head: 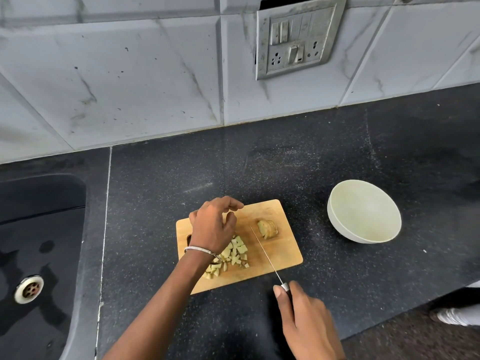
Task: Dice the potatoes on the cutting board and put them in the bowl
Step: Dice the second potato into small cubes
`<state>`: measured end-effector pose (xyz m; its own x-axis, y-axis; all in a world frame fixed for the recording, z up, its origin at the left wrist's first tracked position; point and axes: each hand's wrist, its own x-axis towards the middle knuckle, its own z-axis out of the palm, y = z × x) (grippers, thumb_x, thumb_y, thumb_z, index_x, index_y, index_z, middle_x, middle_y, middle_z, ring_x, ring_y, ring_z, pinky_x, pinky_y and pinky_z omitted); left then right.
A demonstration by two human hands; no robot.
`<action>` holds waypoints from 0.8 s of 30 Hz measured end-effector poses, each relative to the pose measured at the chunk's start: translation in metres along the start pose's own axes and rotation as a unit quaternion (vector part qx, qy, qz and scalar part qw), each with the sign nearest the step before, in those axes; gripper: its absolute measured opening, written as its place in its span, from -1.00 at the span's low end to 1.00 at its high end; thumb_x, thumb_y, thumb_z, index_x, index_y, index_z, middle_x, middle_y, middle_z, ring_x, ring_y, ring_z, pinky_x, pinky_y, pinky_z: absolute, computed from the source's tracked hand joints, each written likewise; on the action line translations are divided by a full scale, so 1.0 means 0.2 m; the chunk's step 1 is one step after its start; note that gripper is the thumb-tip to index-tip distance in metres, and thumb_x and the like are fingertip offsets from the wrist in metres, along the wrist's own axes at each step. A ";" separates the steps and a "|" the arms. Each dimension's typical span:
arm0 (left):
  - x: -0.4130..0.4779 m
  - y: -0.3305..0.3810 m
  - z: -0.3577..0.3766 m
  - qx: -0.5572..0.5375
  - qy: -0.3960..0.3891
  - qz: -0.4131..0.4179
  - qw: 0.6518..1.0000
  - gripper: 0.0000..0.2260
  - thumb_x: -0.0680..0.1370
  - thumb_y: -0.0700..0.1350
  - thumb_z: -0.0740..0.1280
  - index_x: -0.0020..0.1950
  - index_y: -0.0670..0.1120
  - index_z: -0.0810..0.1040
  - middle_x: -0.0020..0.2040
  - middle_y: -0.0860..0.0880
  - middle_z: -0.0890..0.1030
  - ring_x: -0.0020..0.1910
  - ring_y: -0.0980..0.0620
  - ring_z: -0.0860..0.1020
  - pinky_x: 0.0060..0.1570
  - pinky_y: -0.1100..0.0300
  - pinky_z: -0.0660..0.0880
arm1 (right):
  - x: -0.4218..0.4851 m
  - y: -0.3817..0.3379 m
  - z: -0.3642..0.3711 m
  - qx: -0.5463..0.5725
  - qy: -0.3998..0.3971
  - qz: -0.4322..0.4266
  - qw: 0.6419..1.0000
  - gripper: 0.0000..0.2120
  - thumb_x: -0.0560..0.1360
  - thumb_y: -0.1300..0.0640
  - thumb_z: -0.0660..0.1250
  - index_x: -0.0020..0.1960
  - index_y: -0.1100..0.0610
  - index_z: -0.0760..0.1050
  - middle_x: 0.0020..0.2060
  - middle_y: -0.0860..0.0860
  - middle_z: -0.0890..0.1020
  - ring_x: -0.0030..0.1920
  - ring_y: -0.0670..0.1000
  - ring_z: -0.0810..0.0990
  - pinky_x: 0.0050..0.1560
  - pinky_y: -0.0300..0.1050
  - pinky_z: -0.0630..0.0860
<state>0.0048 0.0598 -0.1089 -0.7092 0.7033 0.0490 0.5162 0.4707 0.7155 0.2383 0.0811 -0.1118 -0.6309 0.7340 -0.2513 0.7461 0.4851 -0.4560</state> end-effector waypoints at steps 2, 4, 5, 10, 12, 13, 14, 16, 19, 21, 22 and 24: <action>0.01 0.02 0.02 0.003 -0.002 0.005 1.000 -0.71 0.47 -0.19 0.27 0.01 0.20 0.56 -0.07 0.25 0.60 -0.06 0.17 0.53 0.03 0.04 0.34 | -0.01 0.02 -0.02 -0.006 0.031 0.004 0.999 -0.59 0.49 -0.31 -0.22 -0.11 -0.04 0.21 -0.36 -0.01 0.49 -0.24 0.07 0.55 -0.33 -0.11 0.35; 0.00 0.05 0.04 0.020 -0.011 0.014 1.000 -0.72 0.46 -0.16 0.29 0.07 0.19 0.53 -0.05 0.25 0.59 0.04 0.16 0.52 0.01 0.08 0.26 | -0.01 0.04 -0.03 0.016 0.061 0.012 0.998 -0.58 0.48 -0.32 -0.21 -0.14 -0.03 0.22 -0.41 -0.04 0.44 -0.18 0.07 0.60 -0.28 -0.04 0.37; -0.01 0.06 0.06 0.032 -0.021 0.019 0.999 -0.73 0.45 -0.11 0.31 0.08 0.19 0.52 -0.03 0.25 0.58 0.07 0.16 0.50 0.01 0.09 0.23 | -0.01 0.06 -0.03 0.035 0.076 0.017 0.996 -0.57 0.46 -0.33 -0.19 -0.16 -0.03 0.23 -0.44 -0.05 0.43 -0.20 0.08 0.60 -0.27 -0.01 0.39; -0.06 0.12 0.17 0.142 -0.076 0.064 0.985 -0.67 0.40 0.19 0.37 0.13 0.19 0.46 0.08 0.21 0.59 0.16 0.11 0.47 0.19 0.01 0.20 | 0.04 0.14 -0.05 0.116 0.125 0.046 0.984 -0.56 0.50 -0.31 -0.03 -0.19 0.02 0.38 -0.36 -0.02 0.62 -0.25 0.05 0.60 -0.20 0.07 0.48; -0.07 0.12 0.21 0.171 -0.066 0.076 0.980 -0.66 0.40 0.23 0.37 0.11 0.18 0.45 0.06 0.18 0.59 0.15 0.09 0.48 0.19 0.01 0.16 | 0.05 0.15 -0.06 0.126 0.127 0.045 0.983 -0.57 0.51 -0.30 -0.01 -0.20 0.01 0.40 -0.36 -0.04 0.62 -0.28 -0.02 0.59 -0.21 0.04 0.49; -0.07 0.12 0.23 0.179 -0.058 0.079 0.979 -0.68 0.40 0.22 0.37 0.09 0.17 0.44 0.04 0.17 0.59 0.14 0.08 0.48 0.19 0.01 0.15 | 0.06 0.16 -0.06 0.128 0.125 0.045 0.983 -0.57 0.51 -0.30 -0.01 -0.19 0.00 0.41 -0.34 -0.05 0.62 -0.28 -0.04 0.59 -0.20 0.02 0.49; -0.08 0.12 0.24 0.182 -0.050 0.080 0.979 -0.69 0.41 0.21 0.38 0.08 0.17 0.44 0.01 0.17 0.59 0.12 0.07 0.49 0.19 0.01 0.14 | 0.06 0.16 -0.06 0.127 0.122 0.044 0.983 -0.58 0.52 -0.30 -0.01 -0.18 -0.01 0.42 -0.31 -0.06 0.64 -0.26 -0.05 0.59 -0.19 0.01 0.49; -0.08 0.10 0.25 0.178 -0.041 0.077 0.980 -0.69 0.40 0.20 0.39 0.06 0.17 0.43 -0.02 0.17 0.60 0.09 0.08 0.51 0.18 0.03 0.13 | 0.06 0.16 -0.05 0.122 0.116 0.045 0.985 -0.57 0.53 -0.31 -0.02 -0.17 -0.01 0.42 -0.28 -0.06 0.65 -0.25 -0.06 0.60 -0.17 0.02 0.50; -0.07 0.07 0.25 0.163 -0.050 0.072 0.983 -0.67 0.40 0.23 0.41 0.07 0.18 0.43 -0.01 0.19 0.60 0.09 0.12 0.50 0.19 0.06 0.10 | 0.06 0.16 -0.04 0.126 0.112 0.045 0.985 -0.53 0.50 -0.34 -0.05 -0.16 -0.01 0.42 -0.28 -0.06 0.66 -0.24 -0.03 0.61 -0.16 0.04 0.50; -0.06 0.05 0.24 0.148 -0.057 0.067 0.985 -0.66 0.39 0.23 0.42 0.07 0.19 0.43 -0.03 0.20 0.60 0.08 0.14 0.50 0.18 0.08 0.08 | 0.06 0.16 -0.03 0.129 0.104 0.041 0.985 -0.46 0.50 -0.39 -0.11 -0.15 -0.01 0.42 -0.29 -0.07 0.65 -0.28 -0.05 0.59 -0.20 0.02 0.50; -0.06 0.05 0.24 0.141 -0.057 0.065 0.986 -0.66 0.39 0.24 0.42 0.07 0.19 0.43 -0.04 0.20 0.60 0.08 0.15 0.50 0.18 0.09 0.08 | 0.06 0.16 -0.02 0.127 0.099 0.038 0.986 -0.42 0.48 -0.43 -0.14 -0.15 -0.01 0.42 -0.29 -0.07 0.64 -0.31 -0.07 0.57 -0.23 -0.01 0.49; -0.07 0.04 0.24 0.129 -0.054 0.061 0.988 -0.66 0.37 0.24 0.43 0.05 0.19 0.43 -0.06 0.21 0.59 0.06 0.17 0.50 0.18 0.09 0.11 | 0.07 0.16 -0.01 0.119 0.089 0.032 0.988 -0.39 0.44 -0.47 -0.17 -0.14 -0.03 0.42 -0.30 -0.07 0.64 -0.35 -0.08 0.55 -0.28 -0.06 0.48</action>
<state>0.0415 0.0796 -0.1367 -0.5859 0.8095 0.0384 0.7095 0.4894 0.5071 0.2544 0.1080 -0.1290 -0.5201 0.8423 -0.1417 0.6987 0.3241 -0.6378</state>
